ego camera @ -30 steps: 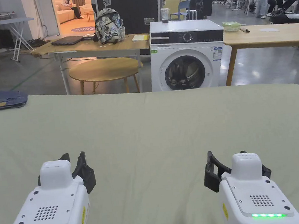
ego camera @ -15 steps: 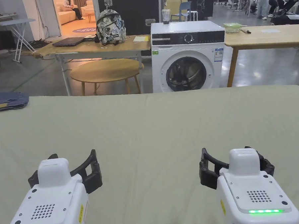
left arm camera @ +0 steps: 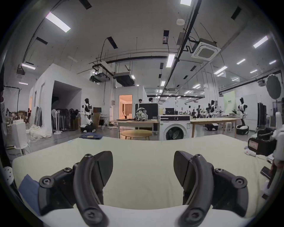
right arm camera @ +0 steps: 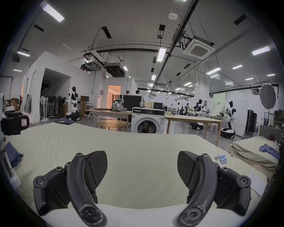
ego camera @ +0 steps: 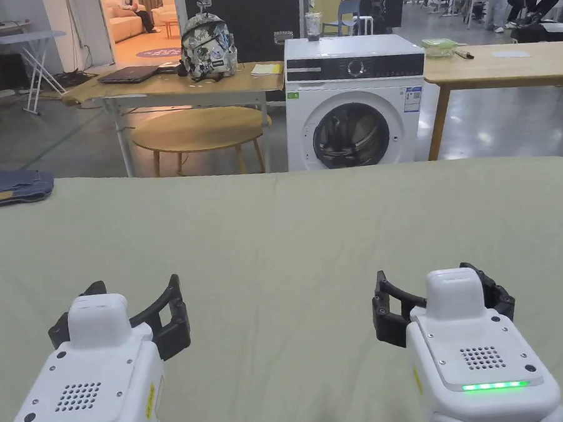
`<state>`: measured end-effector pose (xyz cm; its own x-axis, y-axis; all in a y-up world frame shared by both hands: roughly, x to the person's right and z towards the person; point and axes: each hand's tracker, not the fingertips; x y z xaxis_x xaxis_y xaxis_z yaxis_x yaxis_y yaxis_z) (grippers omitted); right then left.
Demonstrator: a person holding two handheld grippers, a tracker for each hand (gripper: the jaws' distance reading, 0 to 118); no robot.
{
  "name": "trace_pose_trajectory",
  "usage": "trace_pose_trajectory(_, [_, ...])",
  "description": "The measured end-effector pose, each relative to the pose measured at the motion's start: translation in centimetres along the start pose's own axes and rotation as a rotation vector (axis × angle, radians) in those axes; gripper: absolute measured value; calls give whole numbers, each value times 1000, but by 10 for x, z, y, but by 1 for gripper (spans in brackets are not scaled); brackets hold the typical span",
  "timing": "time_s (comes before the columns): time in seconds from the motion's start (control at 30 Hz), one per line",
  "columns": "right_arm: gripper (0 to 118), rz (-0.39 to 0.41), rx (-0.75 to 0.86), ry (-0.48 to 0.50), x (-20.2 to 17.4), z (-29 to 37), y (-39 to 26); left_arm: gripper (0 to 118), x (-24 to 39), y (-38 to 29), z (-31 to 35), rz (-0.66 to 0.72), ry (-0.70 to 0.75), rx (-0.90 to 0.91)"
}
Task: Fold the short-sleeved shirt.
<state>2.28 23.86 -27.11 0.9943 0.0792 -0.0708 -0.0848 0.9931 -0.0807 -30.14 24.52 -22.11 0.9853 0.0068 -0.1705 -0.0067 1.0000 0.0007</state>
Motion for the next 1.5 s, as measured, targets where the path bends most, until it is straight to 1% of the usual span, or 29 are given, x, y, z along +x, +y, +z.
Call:
trace_pose_trajectory(0.07, [96, -3, -12, 8, -1, -1, 0, 83, -1, 0, -2, -9, 5, -10])
trace_pose_trajectory(0.17, [96, -33, -41, 7, -1, -3, 3, 83, -2, -1, -2, -23, 6, -27])
trace_pose_trajectory(0.3, [96, -109, -67, 20, 1, -5, 6, 83, -4, -1, -4, -16, 9, -47])
trace_pose_trajectory(0.47, [96, -119, -89, -14, -2, -6, 13, 83, -6, -1, -6, 4, -11, -72])
trace_pose_trajectory(0.5, [96, -133, -111, -17, -3, -7, 15, 83, -5, -1, -6, 8, -15, -74])
trace_pose_trajectory(0.63, [96, -143, -169, -6, -6, -8, 19, 83, -7, 0, -7, 41, -60, -84])
trace_pose_trajectory(0.77, [96, -147, -183, -22, -5, -7, 17, 83, -4, 1, -6, 2, -72, -90])
trace_pose_trajectory(0.9, [96, -179, -216, -42, -1, -9, 17, 83, -2, 2, -5, -27, -59, -87])
trace_pose_trajectory(0.97, [96, -178, -222, -59, -1, -9, 16, 83, -2, 3, -5, -22, -57, -89])
trace_pose_trajectory(1.27, [96, -139, -229, -78, -2, -9, 13, 83, 1, -3, -5, 44, -65, -119])
trace_pose_trajectory(1.5, [96, -126, -200, -82, -2, -7, 14, 83, 8, -5, -4, 18, -32, -100])
